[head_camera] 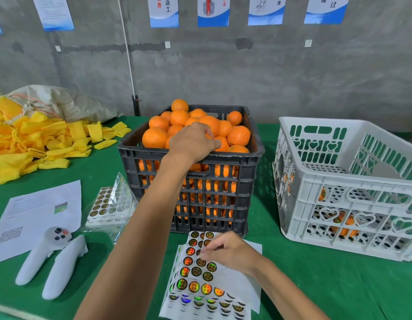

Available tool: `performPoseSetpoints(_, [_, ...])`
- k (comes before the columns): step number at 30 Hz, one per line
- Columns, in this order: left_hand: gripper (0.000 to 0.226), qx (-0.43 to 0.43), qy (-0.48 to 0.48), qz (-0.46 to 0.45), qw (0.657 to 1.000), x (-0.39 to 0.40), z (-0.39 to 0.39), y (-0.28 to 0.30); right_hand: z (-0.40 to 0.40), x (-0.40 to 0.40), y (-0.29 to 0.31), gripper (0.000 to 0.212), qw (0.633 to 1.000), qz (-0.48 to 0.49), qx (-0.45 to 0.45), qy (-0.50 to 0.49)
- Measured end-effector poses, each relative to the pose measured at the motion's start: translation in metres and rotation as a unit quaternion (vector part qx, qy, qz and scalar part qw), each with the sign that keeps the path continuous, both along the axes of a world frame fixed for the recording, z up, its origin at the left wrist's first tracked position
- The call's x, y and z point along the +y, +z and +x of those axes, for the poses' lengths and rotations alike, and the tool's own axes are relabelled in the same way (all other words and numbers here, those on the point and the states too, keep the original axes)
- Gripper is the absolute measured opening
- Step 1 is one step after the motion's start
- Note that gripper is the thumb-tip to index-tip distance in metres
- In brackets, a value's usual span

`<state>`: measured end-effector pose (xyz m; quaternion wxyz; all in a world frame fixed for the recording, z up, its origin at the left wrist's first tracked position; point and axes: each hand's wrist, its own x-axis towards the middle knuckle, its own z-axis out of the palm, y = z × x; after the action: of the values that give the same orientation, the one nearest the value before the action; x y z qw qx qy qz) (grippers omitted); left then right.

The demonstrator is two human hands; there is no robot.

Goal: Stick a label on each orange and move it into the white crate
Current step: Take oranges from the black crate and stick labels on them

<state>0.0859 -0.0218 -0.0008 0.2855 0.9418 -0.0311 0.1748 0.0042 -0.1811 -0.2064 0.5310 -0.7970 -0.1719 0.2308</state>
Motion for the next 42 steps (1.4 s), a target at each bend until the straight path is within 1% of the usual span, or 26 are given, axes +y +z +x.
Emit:
performPoseSetpoints(2, [0.028, -0.001, 0.002, -0.002, 1.0, 0.0, 0.001, 0.0, -0.001, 0.002, -0.001, 0.018, 1.0, -0.004, 0.005, -0.003])
performPoseSetpoints(3, [0.028, -0.001, 0.003, -0.002, 1.0, 0.001, 0.001, -0.001, -0.002, 0.003, -0.003, 0.017, 1.0, -0.014, -0.013, -0.01])
performPoseSetpoints(5, [0.03, -0.001, 0.004, -0.002, 1.0, 0.001, 0.001, -0.001, -0.004, 0.002, -0.009, 0.018, 0.995, -0.045, -0.082, -0.019])
performPoseSetpoints(7, [0.028, -0.003, 0.003, 0.0, 1.0, 0.0, 0.001, -0.001, -0.007, -0.005, -0.013, 0.026, 0.99, -0.056, -0.131, 0.005])
performPoseSetpoints(8, [0.027, -0.004, 0.004, 0.001, 1.0, 0.0, 0.001, -0.001, -0.008, -0.01, -0.015, 0.033, 0.987, -0.064, -0.142, 0.025])
performPoseSetpoints(10, [0.026, -0.004, 0.005, 0.001, 1.0, 0.0, 0.001, -0.001, -0.01, -0.016, -0.017, 0.048, 0.979, -0.098, -0.171, 0.055])
performPoseSetpoints(11, [0.026, -0.003, 0.005, 0.0, 1.0, 0.0, 0.001, -0.001, -0.01, -0.016, -0.018, 0.051, 0.973, -0.114, -0.193, 0.061])
performPoseSetpoints(15, [0.026, -0.004, 0.004, 0.001, 1.0, 0.001, 0.0, -0.001, -0.009, -0.009, -0.021, 0.047, 0.953, -0.149, -0.259, 0.049])
performPoseSetpoints(18, [0.027, -0.01, 0.001, 0.002, 1.0, 0.001, -0.001, -0.001, -0.009, -0.008, -0.021, 0.033, 0.944, -0.164, -0.283, 0.039])
performPoseSetpoints(19, [0.027, -0.009, 0.001, 0.003, 1.0, 0.001, -0.001, -0.001, -0.01, -0.008, -0.02, 0.033, 0.941, -0.169, -0.291, 0.04])
performPoseSetpoints(20, [0.027, -0.008, 0.002, 0.004, 1.0, 0.0, -0.001, -0.001, -0.011, -0.008, -0.02, 0.038, 0.938, -0.176, -0.296, 0.043])
performPoseSetpoints(22, [0.026, -0.008, 0.003, 0.003, 1.0, 0.0, 0.0, 0.0, -0.012, -0.01, -0.019, 0.059, 0.935, -0.185, -0.298, 0.052])
performPoseSetpoints(23, [0.025, -0.009, 0.003, 0.002, 1.0, 0.001, 0.0, 0.0, -0.013, -0.01, -0.018, 0.066, 0.935, -0.186, -0.297, 0.055])
performPoseSetpoints(24, [0.025, -0.01, 0.003, 0.001, 1.0, 0.001, -0.001, -0.001, -0.013, -0.011, -0.018, 0.068, 0.935, -0.185, -0.297, 0.058])
performPoseSetpoints(25, [0.025, -0.011, 0.003, 0.0, 1.0, 0.001, -0.001, -0.001, -0.013, -0.011, -0.018, 0.065, 0.935, -0.184, -0.297, 0.06])
performPoseSetpoints(29, [0.027, -0.013, 0.001, 0.0, 1.0, 0.001, -0.001, -0.001, -0.013, -0.008, -0.017, 0.041, 0.934, -0.18, -0.303, 0.056])
performPoseSetpoints(31, [0.028, -0.014, 0.001, -0.001, 1.0, 0.001, -0.001, -0.001, -0.013, -0.007, -0.018, 0.034, 0.936, -0.171, -0.304, 0.05])
performPoseSetpoints(33, [0.027, -0.014, 0.003, 0.004, 1.0, 0.001, -0.001, -0.001, -0.014, -0.007, -0.02, 0.029, 0.948, -0.143, -0.284, 0.033])
performPoseSetpoints(38, [0.027, -0.016, 0.004, 0.005, 1.0, 0.0, -0.003, -0.001, -0.01, -0.005, -0.022, 0.026, 0.98, -0.056, -0.193, 0.004])
performPoseSetpoints(40, [0.027, -0.015, 0.005, 0.003, 1.0, 0.0, -0.005, 0.0, -0.007, -0.004, -0.02, 0.023, 0.985, -0.034, -0.17, -0.001])
performPoseSetpoints(42, [0.027, -0.014, 0.004, 0.005, 1.0, 0.0, -0.005, 0.0, -0.005, -0.004, -0.02, 0.021, 0.985, -0.025, -0.168, -0.01])
